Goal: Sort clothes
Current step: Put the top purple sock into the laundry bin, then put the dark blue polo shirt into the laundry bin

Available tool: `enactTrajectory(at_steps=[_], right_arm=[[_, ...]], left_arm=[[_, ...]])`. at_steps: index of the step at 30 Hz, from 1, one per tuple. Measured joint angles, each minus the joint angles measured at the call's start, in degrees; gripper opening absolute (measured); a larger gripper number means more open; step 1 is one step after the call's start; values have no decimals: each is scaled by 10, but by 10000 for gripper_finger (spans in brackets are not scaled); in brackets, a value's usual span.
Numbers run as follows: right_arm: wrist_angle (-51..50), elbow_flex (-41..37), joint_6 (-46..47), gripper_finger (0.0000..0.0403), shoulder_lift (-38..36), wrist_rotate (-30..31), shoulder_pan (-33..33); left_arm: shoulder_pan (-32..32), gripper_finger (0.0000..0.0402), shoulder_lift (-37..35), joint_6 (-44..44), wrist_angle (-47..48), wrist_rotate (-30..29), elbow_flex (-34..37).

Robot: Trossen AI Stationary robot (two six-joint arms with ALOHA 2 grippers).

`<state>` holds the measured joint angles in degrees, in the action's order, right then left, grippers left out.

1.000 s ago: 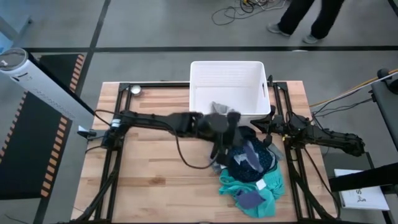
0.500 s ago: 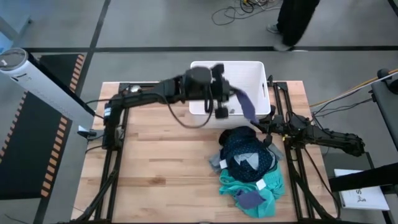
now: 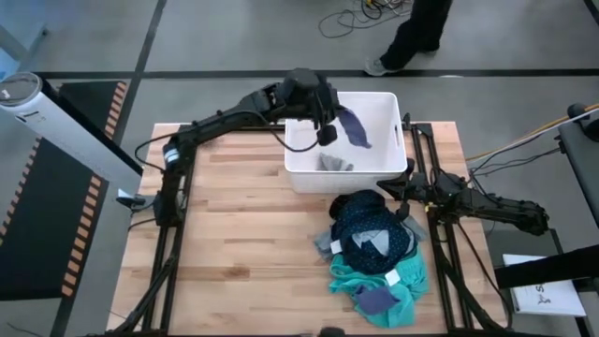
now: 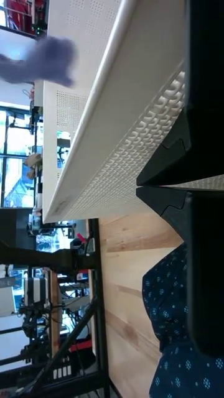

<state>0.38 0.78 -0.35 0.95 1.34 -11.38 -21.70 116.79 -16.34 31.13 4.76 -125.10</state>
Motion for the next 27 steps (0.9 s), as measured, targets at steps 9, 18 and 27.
enactTrajectory(at_steps=[9, 18, 27], right_arm=[[0, 0, 5, 0, 0, 0, 0], [0, 0, 21, 0, 0, -16, 0], [2, 0, 28, 0, 0, -18, 2]], left_arm=[[-9, 38, 45, -21, 41, 7, 1], [3, 155, 20, -45, 52, 62, 1], [45, 70, -8, -99, 76, 52, 4]])
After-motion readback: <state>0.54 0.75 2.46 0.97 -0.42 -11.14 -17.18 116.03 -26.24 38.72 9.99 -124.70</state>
